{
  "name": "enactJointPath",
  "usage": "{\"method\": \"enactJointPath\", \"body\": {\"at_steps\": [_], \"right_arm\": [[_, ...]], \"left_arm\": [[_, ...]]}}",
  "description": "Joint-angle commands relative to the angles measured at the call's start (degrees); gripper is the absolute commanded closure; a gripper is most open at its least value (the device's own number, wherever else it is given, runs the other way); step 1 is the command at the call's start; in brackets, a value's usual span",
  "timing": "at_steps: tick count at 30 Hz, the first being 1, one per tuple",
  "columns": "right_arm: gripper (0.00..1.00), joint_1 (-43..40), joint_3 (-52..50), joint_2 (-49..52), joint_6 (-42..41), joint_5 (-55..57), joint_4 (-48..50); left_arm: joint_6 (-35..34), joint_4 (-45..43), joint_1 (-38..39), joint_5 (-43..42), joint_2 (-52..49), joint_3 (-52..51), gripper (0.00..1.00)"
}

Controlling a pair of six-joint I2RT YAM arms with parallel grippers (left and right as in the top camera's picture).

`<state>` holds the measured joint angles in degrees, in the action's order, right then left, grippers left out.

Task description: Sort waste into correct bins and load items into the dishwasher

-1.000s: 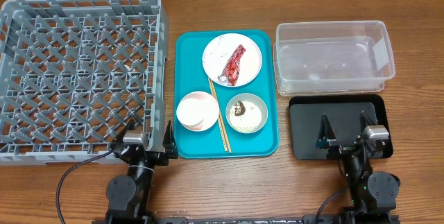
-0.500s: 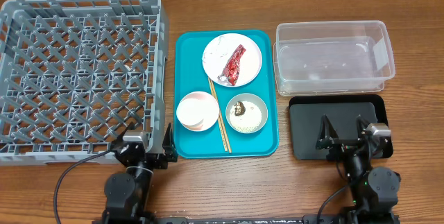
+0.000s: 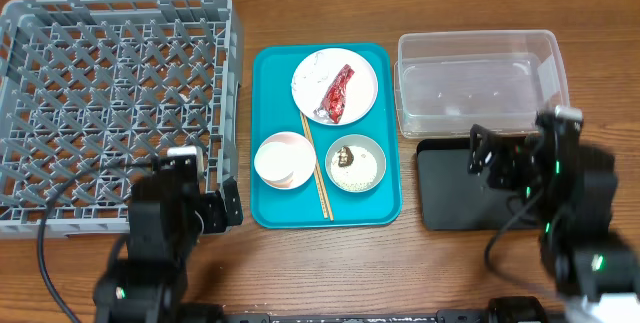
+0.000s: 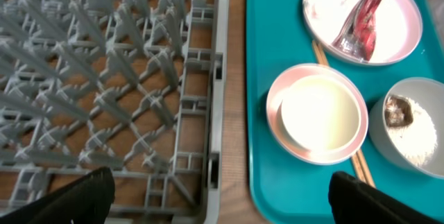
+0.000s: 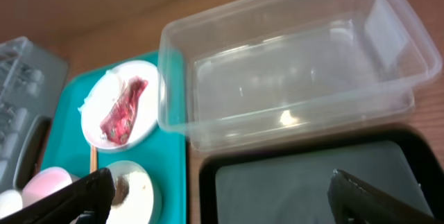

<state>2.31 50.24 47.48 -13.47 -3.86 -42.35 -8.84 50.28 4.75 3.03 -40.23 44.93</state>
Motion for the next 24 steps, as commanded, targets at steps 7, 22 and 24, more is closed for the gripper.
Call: {"method": "enactJointPath", "body": {"at_steps": [7,22,24], "right_arm": [[0.03,0.76,21.68,20.61,1.31,-15.39,-3.56],[0.07,21.86,43.36,48.24,1.07,0.0,-2.89],[0.07,23.58,44.22,52.65,-0.94,1.53,-0.11]], "left_arm": [[-0.22,7.98,-0.72,-4.55,-10.91,11.87,0.0],[1.14,11.63,-19.47,-7.89,-14.97,11.93,0.0],[1.14,11.58,-21.38,-8.44,-15.63,11.93,0.0]]}}
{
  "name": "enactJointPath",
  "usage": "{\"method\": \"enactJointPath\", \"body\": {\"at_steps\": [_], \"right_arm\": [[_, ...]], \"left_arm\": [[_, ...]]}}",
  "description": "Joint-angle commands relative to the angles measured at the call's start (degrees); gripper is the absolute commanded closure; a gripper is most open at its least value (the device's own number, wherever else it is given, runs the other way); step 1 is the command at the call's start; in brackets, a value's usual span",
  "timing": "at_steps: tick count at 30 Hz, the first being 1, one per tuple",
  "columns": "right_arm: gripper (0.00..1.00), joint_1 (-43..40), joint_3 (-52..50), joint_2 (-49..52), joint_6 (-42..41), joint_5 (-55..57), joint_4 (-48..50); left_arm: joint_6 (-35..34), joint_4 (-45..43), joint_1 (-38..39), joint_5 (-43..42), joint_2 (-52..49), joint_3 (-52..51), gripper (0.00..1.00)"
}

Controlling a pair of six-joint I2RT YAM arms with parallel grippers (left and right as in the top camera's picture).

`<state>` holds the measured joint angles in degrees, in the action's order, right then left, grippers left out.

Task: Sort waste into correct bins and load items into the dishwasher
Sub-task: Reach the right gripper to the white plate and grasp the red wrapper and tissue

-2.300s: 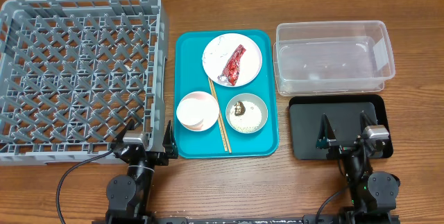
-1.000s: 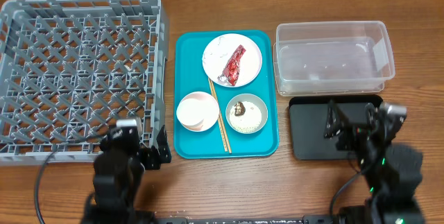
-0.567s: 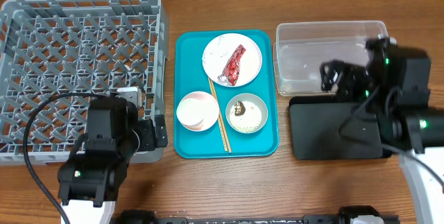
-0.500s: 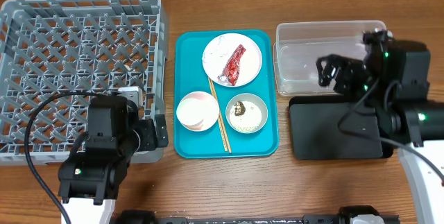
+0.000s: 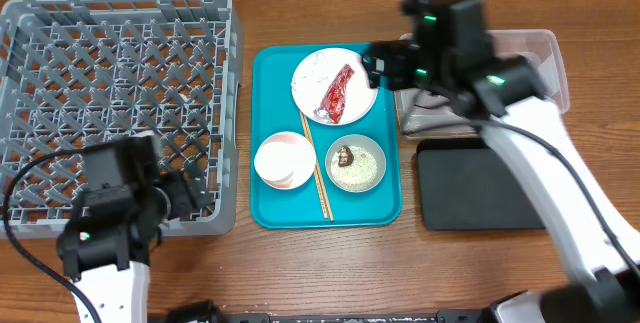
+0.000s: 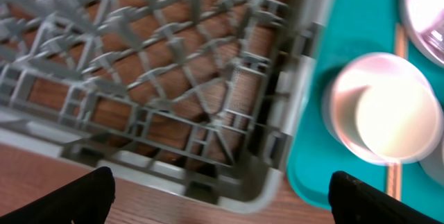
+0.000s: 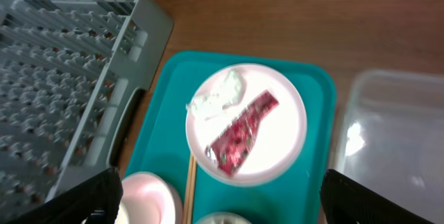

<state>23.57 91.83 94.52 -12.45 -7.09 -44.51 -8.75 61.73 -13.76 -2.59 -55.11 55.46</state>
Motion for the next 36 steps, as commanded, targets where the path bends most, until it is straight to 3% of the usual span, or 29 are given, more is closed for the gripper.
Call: {"method": "enactJointPath", "body": {"at_steps": [1,6,17,20,23,27,36], "right_arm": [[0.07,2.86,2.64,7.63,-3.34,5.14,3.52],[0.08,4.57,2.64,16.83,-8.98,5.09,8.2],[0.22,8.55,2.64,30.75,-15.41,7.48,10.95],[0.4,9.05,2.64,32.28,-17.68,7.48,10.82],[0.68,9.33,2.64,32.48,-17.84,7.23,10.43],[0.94,8.94,3.52,31.01,-17.81,7.32,9.03],[0.96,2.71,10.58,18.91,-17.84,9.35,2.19]], "left_arm": [[1.05,0.04,-3.41,-2.82,-1.03,1.4,0.0],[1.03,-0.24,-3.63,-2.82,-1.42,1.4,0.0],[1.03,-0.26,-3.63,-2.99,-1.42,1.4,0.0],[1.03,-0.26,-3.63,-2.99,-1.42,1.4,0.0],[1.03,-0.46,-3.63,-2.99,-1.42,1.4,0.0],[1.03,-0.48,-3.63,-2.99,-1.42,1.4,0.0],[1.03,-0.48,-3.63,-2.99,-1.42,1.4,0.0]]}}
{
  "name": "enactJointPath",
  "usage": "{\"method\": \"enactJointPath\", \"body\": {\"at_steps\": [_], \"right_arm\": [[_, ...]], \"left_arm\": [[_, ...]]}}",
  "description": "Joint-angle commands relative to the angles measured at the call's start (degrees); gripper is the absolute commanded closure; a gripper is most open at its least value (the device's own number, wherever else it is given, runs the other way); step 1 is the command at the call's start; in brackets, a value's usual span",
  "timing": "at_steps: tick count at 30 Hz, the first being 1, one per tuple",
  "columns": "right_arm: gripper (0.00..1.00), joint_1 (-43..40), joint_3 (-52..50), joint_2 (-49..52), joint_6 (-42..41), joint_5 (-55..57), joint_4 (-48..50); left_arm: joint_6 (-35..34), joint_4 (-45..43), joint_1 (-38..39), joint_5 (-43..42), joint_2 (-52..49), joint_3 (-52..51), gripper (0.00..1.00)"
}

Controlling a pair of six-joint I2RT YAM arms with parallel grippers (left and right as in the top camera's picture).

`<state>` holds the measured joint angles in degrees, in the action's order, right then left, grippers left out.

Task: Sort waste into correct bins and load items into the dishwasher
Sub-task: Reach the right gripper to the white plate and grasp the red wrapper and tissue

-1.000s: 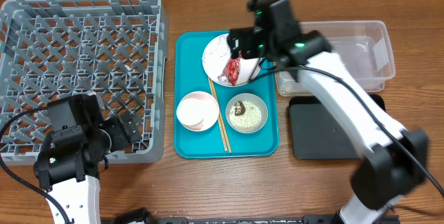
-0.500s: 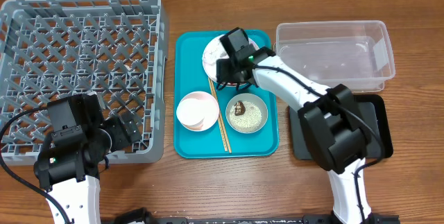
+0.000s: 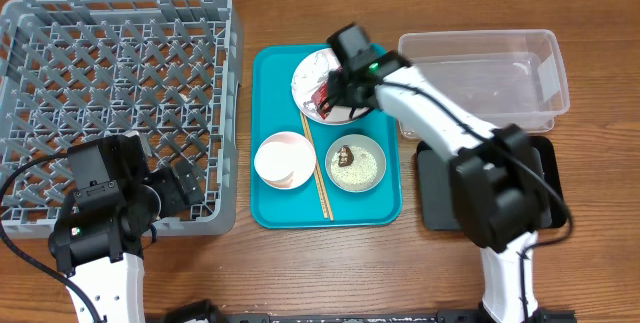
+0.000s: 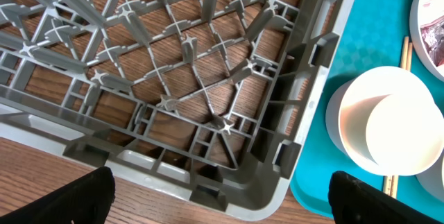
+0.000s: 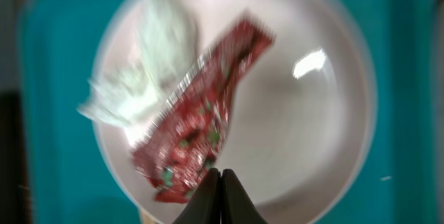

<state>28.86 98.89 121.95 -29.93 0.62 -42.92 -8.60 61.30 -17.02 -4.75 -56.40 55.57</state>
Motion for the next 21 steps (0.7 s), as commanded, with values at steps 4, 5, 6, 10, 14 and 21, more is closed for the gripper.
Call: {"method": "enactJointPath", "body": {"at_steps": [4,5,6,10,14,21], "right_arm": [[0.52,-2.95,3.45,-9.14,-0.35,-1.9,0.59],[0.5,-2.67,3.45,-8.68,-0.33,-2.08,0.59],[0.48,-2.1,3.45,-7.96,-0.33,-1.92,0.63],[0.35,0.48,3.45,-4.11,-0.31,-1.46,2.84],[0.28,2.89,3.45,0.26,-0.35,3.32,6.6],[0.26,4.68,3.45,7.13,-0.39,9.01,12.04]], "left_arm": [[0.87,-0.07,-0.37,-0.81,-0.13,1.29,0.0],[0.87,-0.07,-0.37,-0.81,-0.13,1.29,0.0],[0.87,-0.07,-0.37,-0.81,-0.13,1.29,0.0],[0.87,0.0,-0.37,-0.83,-0.13,1.29,0.0],[0.87,-0.02,-0.37,-0.85,-0.13,1.29,0.0],[0.87,0.0,-0.37,-0.85,-0.13,1.29,0.0]]}}
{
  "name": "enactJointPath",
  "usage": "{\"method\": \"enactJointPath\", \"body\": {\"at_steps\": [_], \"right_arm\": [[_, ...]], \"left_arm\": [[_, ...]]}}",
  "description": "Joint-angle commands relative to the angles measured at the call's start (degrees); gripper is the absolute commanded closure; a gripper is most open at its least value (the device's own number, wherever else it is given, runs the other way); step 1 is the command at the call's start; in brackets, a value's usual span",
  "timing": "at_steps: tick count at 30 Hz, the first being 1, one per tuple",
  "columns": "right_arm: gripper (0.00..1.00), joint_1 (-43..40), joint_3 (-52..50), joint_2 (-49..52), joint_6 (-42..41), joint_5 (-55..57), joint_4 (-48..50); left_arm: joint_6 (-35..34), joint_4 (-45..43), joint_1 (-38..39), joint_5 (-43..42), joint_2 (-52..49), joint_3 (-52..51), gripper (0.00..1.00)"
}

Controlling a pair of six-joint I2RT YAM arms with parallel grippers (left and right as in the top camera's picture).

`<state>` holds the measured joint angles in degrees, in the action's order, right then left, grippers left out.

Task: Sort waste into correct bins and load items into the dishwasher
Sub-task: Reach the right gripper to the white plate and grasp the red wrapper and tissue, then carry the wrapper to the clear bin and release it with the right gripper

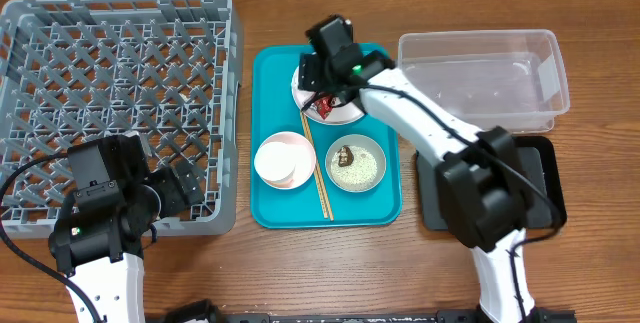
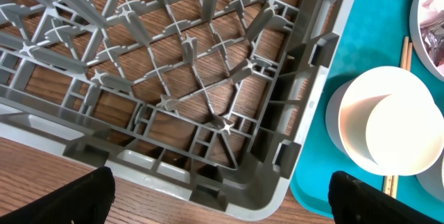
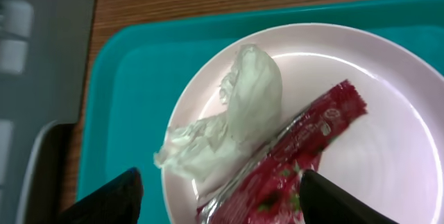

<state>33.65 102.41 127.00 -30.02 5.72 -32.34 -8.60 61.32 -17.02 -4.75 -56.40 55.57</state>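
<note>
On the white plate (image 3: 388, 113) at the back of the teal tray (image 1: 262, 213) lie a crumpled white tissue (image 3: 246, 106) and a red wrapper (image 3: 309, 158). My right gripper (image 3: 218, 203) hangs open just over them, one finger on each side, nothing held. A pink bowl (image 2: 385, 123), a bowl of food scraps (image 1: 356, 163) and chopsticks (image 1: 318, 178) rest on the tray's front half. The grey dishwasher rack (image 1: 120, 93) stands on the left. My left gripper (image 2: 218, 203) stays open over the rack's front right corner.
A clear plastic container (image 1: 480, 78) sits at the back right, with a black bin (image 1: 430, 203) in front of it, partly under my right arm. Bare wooden table runs along the front edge.
My right gripper was shut low over the red wrapper and is now open and a little farther from the plate. The wrapper and tissue still lie on the plate. The left arm has not moved.
My right gripper was open near the clear container and black bin, then open above the tray, then shut right over the wrapper, and now open above it. My left gripper shifted from beside the tray to the rack's front corner and has stayed there.
</note>
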Motion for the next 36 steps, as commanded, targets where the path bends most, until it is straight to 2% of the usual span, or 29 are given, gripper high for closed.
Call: {"method": "enactJointPath", "body": {"at_steps": [1,5,7,11,15,21,31,36], "right_arm": [[0.26,-0.04,-0.07,2.97,-0.76,3.96,1.77],[0.25,0.0,-0.07,6.97,-4.96,5.4,2.12],[0.29,0.0,-0.07,7.58,-5.64,5.35,2.03],[0.69,0.0,-0.07,7.82,-5.64,5.22,0.61],[0.95,-0.52,0.33,7.37,-5.64,5.22,-2.62],[0.96,-2.54,3.02,4.52,-5.6,5.25,-9.27],[0.96,-10.69,4.72,-9.81,-5.86,5.64,-16.85],[0.96,-16.46,4.72,-13.42,-10.45,5.66,-21.51]], "left_arm": [[0.87,-0.02,-0.37,-0.85,-0.13,1.29,0.0],[0.87,0.0,-0.37,-0.85,-0.17,1.27,0.0],[0.87,-0.04,-0.35,-0.85,-0.17,1.27,0.0],[0.87,-0.07,-0.37,-0.85,-0.17,1.27,0.0],[0.87,-0.22,-0.35,-0.85,-0.17,1.27,0.0],[0.87,-0.26,-0.37,-0.85,-0.17,1.29,0.0],[0.87,-0.28,-0.37,-0.85,-0.2,1.27,0.0],[0.87,-0.28,-0.37,-0.85,-0.2,1.27,0.0]]}}
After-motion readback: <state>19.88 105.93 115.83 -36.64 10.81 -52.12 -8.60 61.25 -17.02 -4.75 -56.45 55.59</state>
